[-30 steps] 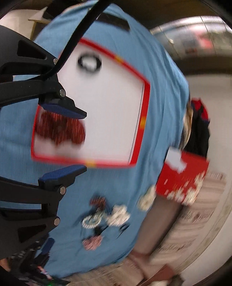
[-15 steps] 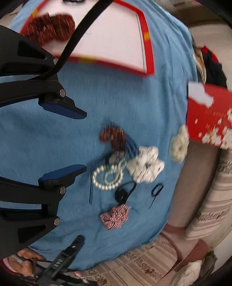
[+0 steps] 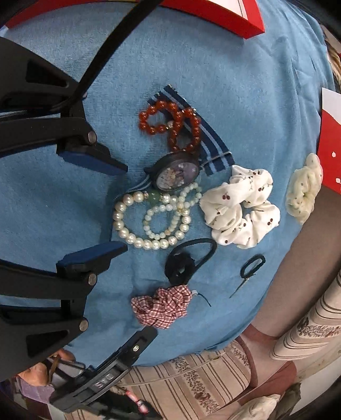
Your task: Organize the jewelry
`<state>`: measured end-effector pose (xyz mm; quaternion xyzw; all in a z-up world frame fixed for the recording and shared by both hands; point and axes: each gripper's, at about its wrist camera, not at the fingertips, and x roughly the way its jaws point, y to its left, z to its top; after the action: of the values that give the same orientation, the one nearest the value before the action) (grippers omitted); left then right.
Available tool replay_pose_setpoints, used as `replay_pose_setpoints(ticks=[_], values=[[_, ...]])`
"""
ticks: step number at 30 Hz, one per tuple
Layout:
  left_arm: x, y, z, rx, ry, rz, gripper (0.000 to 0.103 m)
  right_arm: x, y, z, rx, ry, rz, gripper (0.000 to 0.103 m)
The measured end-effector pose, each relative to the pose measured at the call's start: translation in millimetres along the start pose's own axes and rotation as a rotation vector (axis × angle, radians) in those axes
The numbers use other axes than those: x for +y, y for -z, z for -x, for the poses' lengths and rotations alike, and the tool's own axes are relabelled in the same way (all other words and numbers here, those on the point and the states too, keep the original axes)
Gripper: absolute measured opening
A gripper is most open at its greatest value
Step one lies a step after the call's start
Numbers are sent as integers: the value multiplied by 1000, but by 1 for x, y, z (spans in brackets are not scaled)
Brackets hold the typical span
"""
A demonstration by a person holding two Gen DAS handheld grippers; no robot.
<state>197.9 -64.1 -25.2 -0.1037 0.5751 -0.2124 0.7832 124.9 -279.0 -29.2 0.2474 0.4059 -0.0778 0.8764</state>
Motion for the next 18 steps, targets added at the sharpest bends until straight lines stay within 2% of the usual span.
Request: replay_pose_setpoints(ticks=[1, 2, 3, 4, 5, 8, 11, 15, 18], values=[[1, 0, -2, 16, 15, 9, 12, 1, -2, -6, 9, 1, -10, 64], [3, 0, -3, 34, 25, 22, 5, 1, -3, -10, 14, 2, -14, 64], [5, 1, -4, 40, 38, 31, 2, 2, -4, -15, 26, 8, -18, 55], [8, 2, -2, 39, 53, 39, 2, 3, -4, -19, 40, 10, -18, 41], [10, 5, 2, 32, 52, 38, 1, 3, -4, -22, 59, 8, -18, 16], [19, 14, 18, 21, 68, 41, 1, 2, 2, -17, 66, 0, -18, 10], [31, 30, 35, 17, 82, 53, 1, 2, 14, -1, 72, -10, -6, 9], [51, 61, 51, 39, 93, 74, 1, -5, 45, 25, 124, -63, -38, 9], [64, 88, 56, 56, 69, 78, 1, -12, 73, 42, 162, -80, -46, 9]])
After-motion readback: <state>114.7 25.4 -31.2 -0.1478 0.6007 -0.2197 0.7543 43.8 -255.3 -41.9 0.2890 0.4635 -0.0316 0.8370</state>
